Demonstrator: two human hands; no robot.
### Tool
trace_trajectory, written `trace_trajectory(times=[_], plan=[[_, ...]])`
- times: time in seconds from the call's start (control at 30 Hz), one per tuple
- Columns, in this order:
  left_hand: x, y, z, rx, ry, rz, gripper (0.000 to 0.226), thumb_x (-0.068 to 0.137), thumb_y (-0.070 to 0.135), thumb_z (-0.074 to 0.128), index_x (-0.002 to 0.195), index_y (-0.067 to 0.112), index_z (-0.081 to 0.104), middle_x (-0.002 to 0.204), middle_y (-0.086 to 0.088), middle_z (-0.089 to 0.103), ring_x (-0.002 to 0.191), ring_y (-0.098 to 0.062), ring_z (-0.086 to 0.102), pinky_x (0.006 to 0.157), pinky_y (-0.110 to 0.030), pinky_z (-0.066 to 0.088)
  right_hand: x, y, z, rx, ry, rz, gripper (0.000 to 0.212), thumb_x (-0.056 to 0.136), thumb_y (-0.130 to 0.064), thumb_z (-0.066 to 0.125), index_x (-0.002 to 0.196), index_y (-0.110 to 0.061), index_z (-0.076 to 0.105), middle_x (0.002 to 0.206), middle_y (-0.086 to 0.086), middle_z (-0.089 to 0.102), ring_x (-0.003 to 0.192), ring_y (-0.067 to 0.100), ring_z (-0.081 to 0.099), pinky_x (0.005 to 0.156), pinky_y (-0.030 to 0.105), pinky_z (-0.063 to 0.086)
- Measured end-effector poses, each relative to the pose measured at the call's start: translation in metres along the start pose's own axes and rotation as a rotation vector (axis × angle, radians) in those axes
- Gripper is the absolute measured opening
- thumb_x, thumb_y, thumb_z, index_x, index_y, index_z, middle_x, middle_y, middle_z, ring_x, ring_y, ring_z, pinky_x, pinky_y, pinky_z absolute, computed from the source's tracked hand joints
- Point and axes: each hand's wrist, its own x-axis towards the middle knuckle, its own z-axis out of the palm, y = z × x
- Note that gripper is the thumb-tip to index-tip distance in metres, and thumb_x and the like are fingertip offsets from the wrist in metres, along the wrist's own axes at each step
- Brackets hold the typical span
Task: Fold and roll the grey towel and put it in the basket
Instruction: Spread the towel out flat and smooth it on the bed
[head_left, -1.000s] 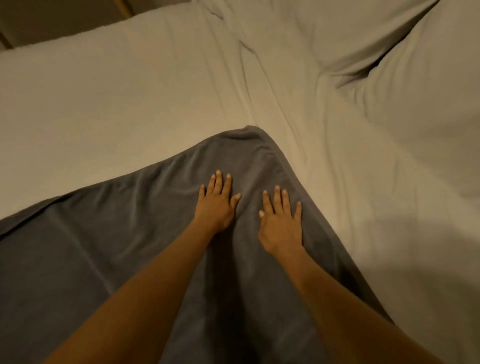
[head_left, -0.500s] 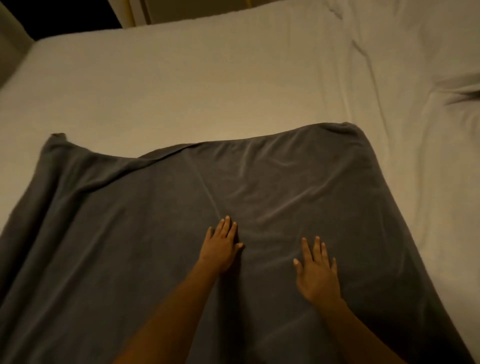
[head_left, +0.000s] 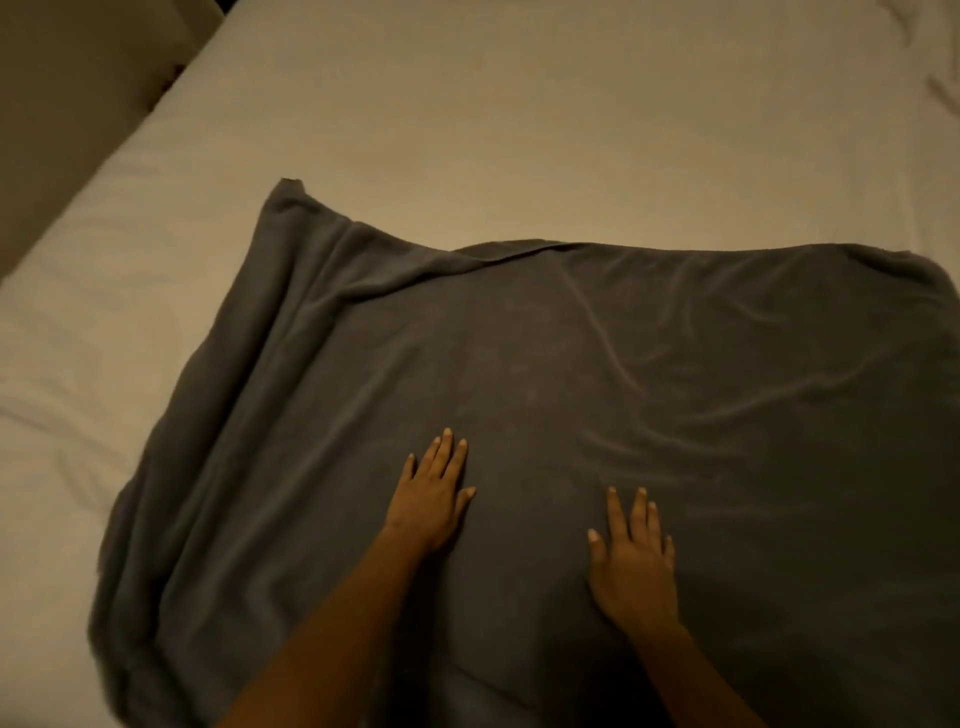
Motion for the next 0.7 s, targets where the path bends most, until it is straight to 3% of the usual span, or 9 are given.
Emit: trace_trajectory(times=[0.2, 0.27, 0.33, 0.37, 0.6, 0.7], plan=[[-0.045, -0.115, 0.0, 0.062, -0.036, -0.031, 0.064, 0.1, 0.043, 0.027, 0.151, 0.018, -0.003, 0.159, -0.005, -0.01, 0.147, -0.018, -0.003, 0.118, -0.042, 0.002, -0.033, -0.103, 0.056, -0.03, -0.048, 0.057, 0.064, 0.099, -0.042, 0.029, 0.151, -0.023, -0.004, 0.159, 0.009, -0.007, 0.146, 0.025, -0.004, 0.116, 0.045, 0.012], [-0.061, -0.155, -0.002, 0.114, -0.004, -0.004, 0.061, 0.097, 0.043, 0.027, 0.15, 0.015, 0.016, 0.158, -0.006, 0.009, 0.145, -0.019, 0.016, 0.116, -0.045, 0.016, -0.044, -0.138, 0.07, -0.027, -0.039, 0.069, 0.064, 0.099, -0.041, 0.029, 0.151, -0.024, -0.003, 0.159, 0.009, -0.007, 0.146, 0.026, -0.003, 0.116, 0.045, 0.011], [-0.072, -0.192, -0.001, 0.162, -0.008, 0.03, 0.061, 0.087, 0.044, 0.028, 0.137, 0.015, 0.047, 0.146, -0.008, 0.043, 0.131, -0.019, 0.046, 0.102, -0.047, 0.04, -0.052, -0.171, 0.082, -0.029, -0.044, 0.06, 0.062, 0.099, -0.04, 0.028, 0.151, -0.025, -0.003, 0.159, 0.009, -0.008, 0.146, 0.025, -0.003, 0.116, 0.044, 0.011], [-0.077, -0.207, -0.002, 0.182, -0.013, 0.046, 0.061, 0.084, 0.045, 0.029, 0.132, 0.015, 0.054, 0.14, -0.007, 0.051, 0.125, -0.019, 0.053, 0.097, -0.047, 0.045, -0.056, -0.188, 0.088, -0.02, -0.047, 0.055, 0.062, 0.099, -0.039, 0.029, 0.151, -0.025, -0.001, 0.159, 0.009, -0.007, 0.146, 0.025, -0.003, 0.116, 0.044, 0.011], [-0.095, -0.282, -0.026, 0.209, 0.088, 0.071, 0.06, 0.089, 0.045, 0.029, 0.132, 0.012, 0.053, 0.139, -0.01, 0.052, 0.126, -0.022, 0.052, 0.099, -0.046, 0.043, -0.086, -0.287, 0.116, 0.014, -0.074, -0.038, 0.062, 0.098, -0.039, 0.032, 0.151, -0.027, 0.003, 0.159, 0.009, -0.004, 0.146, 0.024, -0.001, 0.115, 0.043, 0.012], [-0.106, -0.315, -0.032, 0.19, 0.148, 0.089, 0.057, 0.098, 0.041, 0.019, 0.136, 0.011, 0.048, 0.142, -0.01, 0.048, 0.128, -0.023, 0.05, 0.101, -0.046, 0.041, -0.099, -0.316, 0.125, 0.032, -0.103, -0.096, 0.061, 0.099, -0.04, 0.031, 0.151, -0.026, 0.004, 0.159, 0.009, -0.003, 0.146, 0.024, 0.0, 0.116, 0.042, 0.011]])
